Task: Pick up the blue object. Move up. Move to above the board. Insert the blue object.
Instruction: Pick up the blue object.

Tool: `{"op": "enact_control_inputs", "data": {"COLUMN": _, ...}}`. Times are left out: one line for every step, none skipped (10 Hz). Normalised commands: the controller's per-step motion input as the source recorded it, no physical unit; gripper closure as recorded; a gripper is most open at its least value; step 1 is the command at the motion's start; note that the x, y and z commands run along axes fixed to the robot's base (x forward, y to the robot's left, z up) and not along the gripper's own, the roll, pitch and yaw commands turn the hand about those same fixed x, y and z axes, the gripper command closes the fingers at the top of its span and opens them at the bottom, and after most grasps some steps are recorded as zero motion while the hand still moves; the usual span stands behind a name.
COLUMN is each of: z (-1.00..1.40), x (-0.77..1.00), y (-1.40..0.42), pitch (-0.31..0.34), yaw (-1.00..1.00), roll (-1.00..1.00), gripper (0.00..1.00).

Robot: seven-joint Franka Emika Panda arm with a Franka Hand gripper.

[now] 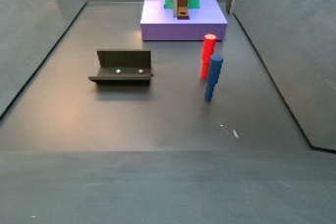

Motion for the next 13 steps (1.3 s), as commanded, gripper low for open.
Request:
{"op": "enact_control_inputs", "data": {"z": -0.65, "x": -0.04, "y": 0.16, "pitch": 0.000, "yaw": -0.10, "roll": 0.00, "gripper": 0.00}}
{"op": "enact_control_inputs", "data": {"z": -0.69, "x": -0.05, "y": 0.30, "pitch": 0.000, "yaw": -0.11, "roll": -0.01, "gripper": 0.00}}
{"op": "enact_control_inputs", "data": {"z": -0.57, "x": -0.07, "y": 0.30, "pitch": 0.000, "yaw": -0.09, "roll": -0.01, "gripper": 0.00}}
{"op": "enact_control_inputs", "data": {"z": -0.27, "x": 0.00, "y": 0.13, "pitch": 0.000, "yaw": -0.13, "roll": -0.06, "gripper": 0.00}}
{"op": "enact_control_inputs", "data": {"z": -0.03, "x": 0.00, "y": 0.00, "pitch": 0.000, "yaw": -0.04, "roll": -0.03, "gripper": 0.00}}
{"op": "enact_control_inputs", "data": {"z": 0.00, "x": 0.00, "y": 0.00, "pitch": 0.000, "yaw": -0.04, "roll": -0.03, "gripper": 0.00}}
{"op": "enact_control_inputs", "data": {"z": 0.00, "x": 0.00, "y": 0.00, "pitch": 0.000, "yaw": -0.05, "roll": -0.03, "gripper": 0.00}}
{"op": "enact_control_inputs", "data": {"z": 0.00, "x": 0.00, "y": 0.00, "pitch": 0.000, "yaw": -0.04, "roll": -0.02, "gripper": 0.00}}
{"op": "enact_control_inputs", "data": {"z": -0.01, "x": 0.00, "y": 0.00, "pitch": 0.000, "yaw": -0.05, "roll": -0.02, "gripper": 0.00}}
{"op": "enact_control_inputs", "data": {"z": -0.01, "x": 0.00, "y": 0.00, "pitch": 0.000, "yaw": -0.05, "roll": -0.01, "gripper": 0.00}}
{"op": "enact_control_inputs", "data": {"z": -0.02, "x": 0.00, "y": 0.01, "pitch": 0.000, "yaw": -0.05, "roll": -0.01, "gripper": 0.00}}
{"op": "enact_control_inputs", "data": {"z": -0.03, "x": 0.00, "y": 0.02, "pitch": 0.000, "yaw": -0.05, "roll": 0.00, "gripper": 0.00}}
{"op": "enact_control_inputs", "data": {"z": -0.09, "x": 0.00, "y": 0.02, "pitch": 0.000, "yaw": -0.05, "roll": 0.00, "gripper": 0.00}}
